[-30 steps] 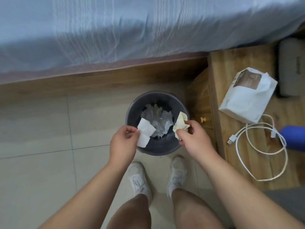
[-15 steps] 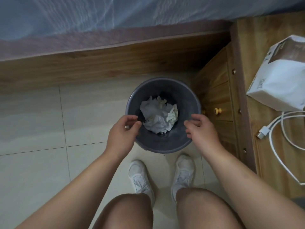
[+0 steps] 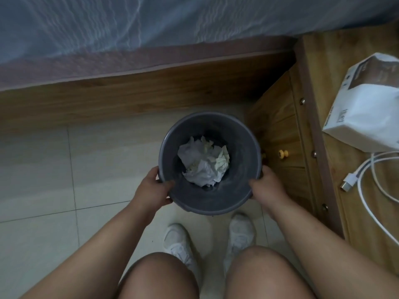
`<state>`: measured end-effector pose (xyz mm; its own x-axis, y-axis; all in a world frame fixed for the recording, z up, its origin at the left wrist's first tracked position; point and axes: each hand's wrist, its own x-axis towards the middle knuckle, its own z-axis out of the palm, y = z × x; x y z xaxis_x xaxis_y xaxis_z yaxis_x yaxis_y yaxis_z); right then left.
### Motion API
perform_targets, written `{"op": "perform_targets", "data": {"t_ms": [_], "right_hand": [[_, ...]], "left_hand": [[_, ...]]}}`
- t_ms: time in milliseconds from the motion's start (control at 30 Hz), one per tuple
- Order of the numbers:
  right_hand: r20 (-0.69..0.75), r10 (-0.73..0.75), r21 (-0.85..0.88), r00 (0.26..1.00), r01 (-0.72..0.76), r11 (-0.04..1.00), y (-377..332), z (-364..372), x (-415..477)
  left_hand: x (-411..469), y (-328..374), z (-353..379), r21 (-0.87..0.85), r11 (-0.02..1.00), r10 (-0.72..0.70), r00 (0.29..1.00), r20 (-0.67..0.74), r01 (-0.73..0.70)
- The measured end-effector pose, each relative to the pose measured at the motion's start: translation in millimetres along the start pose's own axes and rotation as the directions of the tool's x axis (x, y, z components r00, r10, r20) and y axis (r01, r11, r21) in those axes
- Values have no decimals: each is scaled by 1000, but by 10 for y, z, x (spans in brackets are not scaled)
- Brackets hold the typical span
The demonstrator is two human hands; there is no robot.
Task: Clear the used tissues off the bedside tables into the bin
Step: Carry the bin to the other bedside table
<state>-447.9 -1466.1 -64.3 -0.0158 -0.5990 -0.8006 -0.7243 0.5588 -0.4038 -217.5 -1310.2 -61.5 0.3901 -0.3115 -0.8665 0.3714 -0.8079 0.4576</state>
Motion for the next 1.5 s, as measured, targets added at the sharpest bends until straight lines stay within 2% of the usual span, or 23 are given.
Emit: {"op": "perform_targets", "data": {"t_ms": [133, 233, 367, 533, 633, 800, 933, 1067, 1133, 1333, 1500], "right_hand": [[-13, -72, -61, 997, 71, 996, -22, -59, -105], [4, -166, -135, 986, 165, 977, -192, -307, -521], [73, -236, -272, 969, 248, 930, -628, -741, -1515], [189, -282, -324, 941, 331, 886, -1312, -1267, -3108], [263, -347, -321, 900, 420, 849, -1700, -1524, -3985], [415, -469, -275, 780, 598, 752, -2352, -1554, -4970], [552, -577, -244, 602, 778, 579, -2736, -1104, -5558], [691, -564, -190, 453, 866, 463, -2921, -355, -6117], [746, -522, -189, 414, 883, 430, -2995, 120, -6380], [839, -442, -187, 318, 931, 314, -2997, 1675, -7175], [878, -412, -156, 244, 959, 236, -3203, 2654, -7817]], "left_hand": [[-110, 51, -88, -39, 999, 6, 1000, 17, -6], [-615, 140, -256, -74, 997, 9, 1000, 10, -9], [-1713, 341, -617, -176, 984, -10, 1000, 14, 12], [-3408, 749, -1229, -210, 978, -5, 1000, -28, -1], [-4397, 914, -1591, -277, 961, -9, 998, -60, -8], [-5580, 867, -2039, -392, 911, 62, 983, -174, -127], [-6135, 542, -2418, -562, 795, 53, 949, -311, -229], [-6532, 8, -2908, -652, 684, 5, 895, -446, -328], [-6667, -283, -3193, -685, 631, -19, 875, -483, -364], [-6828, -1152, -4284, -722, 556, -124, 818, -561, -412], [-6980, -1528, -5197, -760, 490, -169, 808, -564, -428]]}}
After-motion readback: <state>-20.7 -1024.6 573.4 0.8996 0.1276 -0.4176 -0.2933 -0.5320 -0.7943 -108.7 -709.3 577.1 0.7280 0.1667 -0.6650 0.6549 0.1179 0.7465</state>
